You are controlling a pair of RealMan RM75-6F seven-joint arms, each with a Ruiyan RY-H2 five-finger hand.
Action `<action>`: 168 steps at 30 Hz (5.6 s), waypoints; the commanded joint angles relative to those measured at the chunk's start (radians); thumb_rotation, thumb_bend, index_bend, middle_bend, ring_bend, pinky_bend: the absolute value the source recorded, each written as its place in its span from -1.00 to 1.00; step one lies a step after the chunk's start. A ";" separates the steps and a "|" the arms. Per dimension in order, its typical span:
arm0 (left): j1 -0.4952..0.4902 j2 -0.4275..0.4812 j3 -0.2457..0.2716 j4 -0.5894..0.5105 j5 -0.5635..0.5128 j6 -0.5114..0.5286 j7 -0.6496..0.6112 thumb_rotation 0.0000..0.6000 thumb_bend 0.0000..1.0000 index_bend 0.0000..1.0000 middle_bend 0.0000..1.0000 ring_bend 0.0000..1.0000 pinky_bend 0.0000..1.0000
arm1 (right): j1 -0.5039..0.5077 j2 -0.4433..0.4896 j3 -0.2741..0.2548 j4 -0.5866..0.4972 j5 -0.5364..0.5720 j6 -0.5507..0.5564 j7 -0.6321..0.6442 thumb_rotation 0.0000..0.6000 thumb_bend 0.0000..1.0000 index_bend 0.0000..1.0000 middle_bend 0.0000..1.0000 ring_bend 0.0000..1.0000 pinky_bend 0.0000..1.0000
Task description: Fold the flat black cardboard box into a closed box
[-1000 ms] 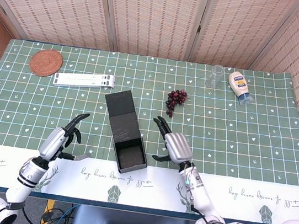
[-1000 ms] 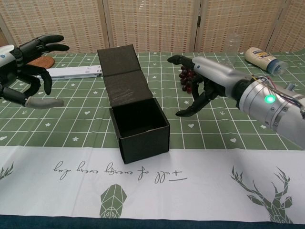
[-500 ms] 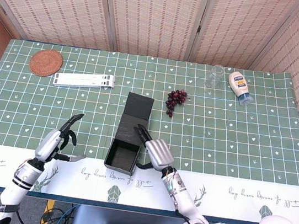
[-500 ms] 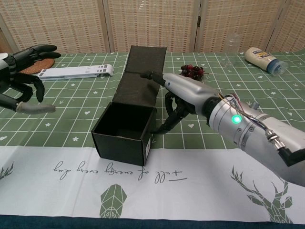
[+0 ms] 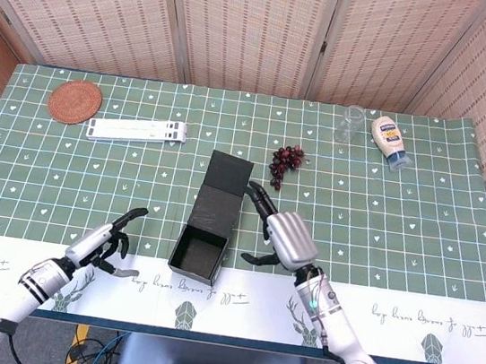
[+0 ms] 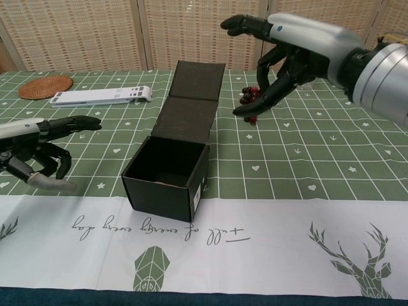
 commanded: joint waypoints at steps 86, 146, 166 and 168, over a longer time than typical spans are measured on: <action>-0.178 -0.143 0.006 0.016 0.065 -0.022 -0.232 1.00 -0.85 -0.33 -0.25 0.44 0.71 | 0.105 -0.261 0.152 0.239 0.219 -0.052 0.329 1.00 -1.00 -1.00 -0.74 0.31 1.00; -0.054 -0.348 -0.274 -0.037 -0.521 -0.186 0.639 1.00 -0.86 -1.00 -0.99 0.20 0.74 | 0.472 -0.027 -0.081 0.099 0.589 -0.161 -0.252 1.00 -1.00 -0.88 -0.38 0.39 1.00; -0.040 -0.106 -0.281 -0.151 -0.483 -0.198 0.742 1.00 -0.86 -1.00 -1.00 0.20 0.74 | 0.434 -0.080 -0.139 0.086 0.451 -0.049 -0.328 1.00 -1.00 -0.75 -0.41 0.39 1.00; -0.034 -0.092 -0.287 -0.138 -0.475 -0.170 0.758 1.00 -0.86 -1.00 -1.00 0.20 0.74 | 0.431 -0.089 -0.143 0.095 0.437 -0.042 -0.338 1.00 -1.00 -0.73 -0.41 0.39 1.00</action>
